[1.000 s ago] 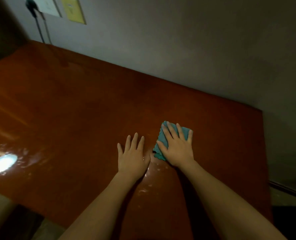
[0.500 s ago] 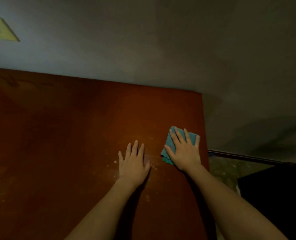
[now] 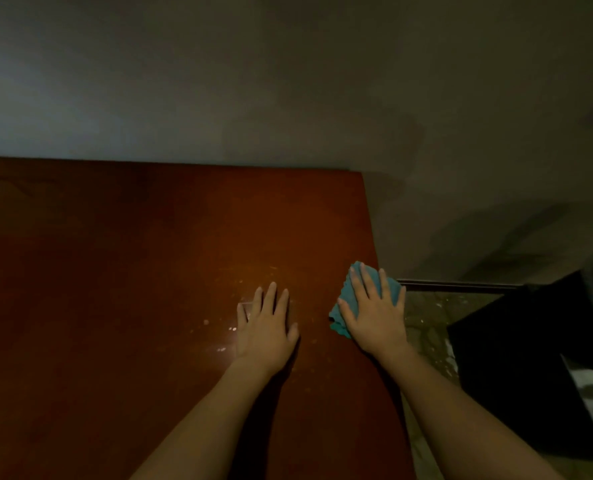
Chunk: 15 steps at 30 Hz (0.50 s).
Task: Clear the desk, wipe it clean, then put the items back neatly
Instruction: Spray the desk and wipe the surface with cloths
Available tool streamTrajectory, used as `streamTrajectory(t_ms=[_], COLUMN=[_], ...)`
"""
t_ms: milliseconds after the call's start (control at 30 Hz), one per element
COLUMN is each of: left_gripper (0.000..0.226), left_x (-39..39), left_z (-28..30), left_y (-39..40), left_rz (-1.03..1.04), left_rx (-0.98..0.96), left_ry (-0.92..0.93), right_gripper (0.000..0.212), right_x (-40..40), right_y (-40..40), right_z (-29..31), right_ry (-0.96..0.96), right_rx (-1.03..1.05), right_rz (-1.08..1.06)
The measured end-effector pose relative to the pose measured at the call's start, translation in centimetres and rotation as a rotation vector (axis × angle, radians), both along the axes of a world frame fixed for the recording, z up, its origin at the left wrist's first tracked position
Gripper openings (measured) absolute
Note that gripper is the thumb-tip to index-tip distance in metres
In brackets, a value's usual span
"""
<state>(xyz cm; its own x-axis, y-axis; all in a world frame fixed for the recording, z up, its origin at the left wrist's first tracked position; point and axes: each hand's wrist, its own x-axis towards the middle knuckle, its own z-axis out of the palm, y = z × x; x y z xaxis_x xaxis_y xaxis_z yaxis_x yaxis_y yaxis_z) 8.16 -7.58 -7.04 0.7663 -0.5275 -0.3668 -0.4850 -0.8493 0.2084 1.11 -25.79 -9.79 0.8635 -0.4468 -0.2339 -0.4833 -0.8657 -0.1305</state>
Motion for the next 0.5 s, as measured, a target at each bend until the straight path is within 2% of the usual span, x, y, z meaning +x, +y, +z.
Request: streamTrajectory(t_ms=[200,300,500], left_gripper=[0.061,0.06,0.062], left_x=[1.3,2.6,5.6], left_z=[0.3,0.4,0.4], left_y=[4.3,7.2,14.6], left_rz=[0.02,0.076,0.21], left_rx=[-0.003,0.0,0.001], left_ry=[0.016,0.014,0.0], right_gripper=[0.082,0.085,0.075], right_x=[0.1,2.3,9.1], right_y=[3.3,6.5,14.8], right_z=[0.5,0.8,0.7], right_ry=[0.057,0.074,0.059], right_rx=[-0.05,-0.049,-0.047], right_rz=[0.072,0.125,0.289])
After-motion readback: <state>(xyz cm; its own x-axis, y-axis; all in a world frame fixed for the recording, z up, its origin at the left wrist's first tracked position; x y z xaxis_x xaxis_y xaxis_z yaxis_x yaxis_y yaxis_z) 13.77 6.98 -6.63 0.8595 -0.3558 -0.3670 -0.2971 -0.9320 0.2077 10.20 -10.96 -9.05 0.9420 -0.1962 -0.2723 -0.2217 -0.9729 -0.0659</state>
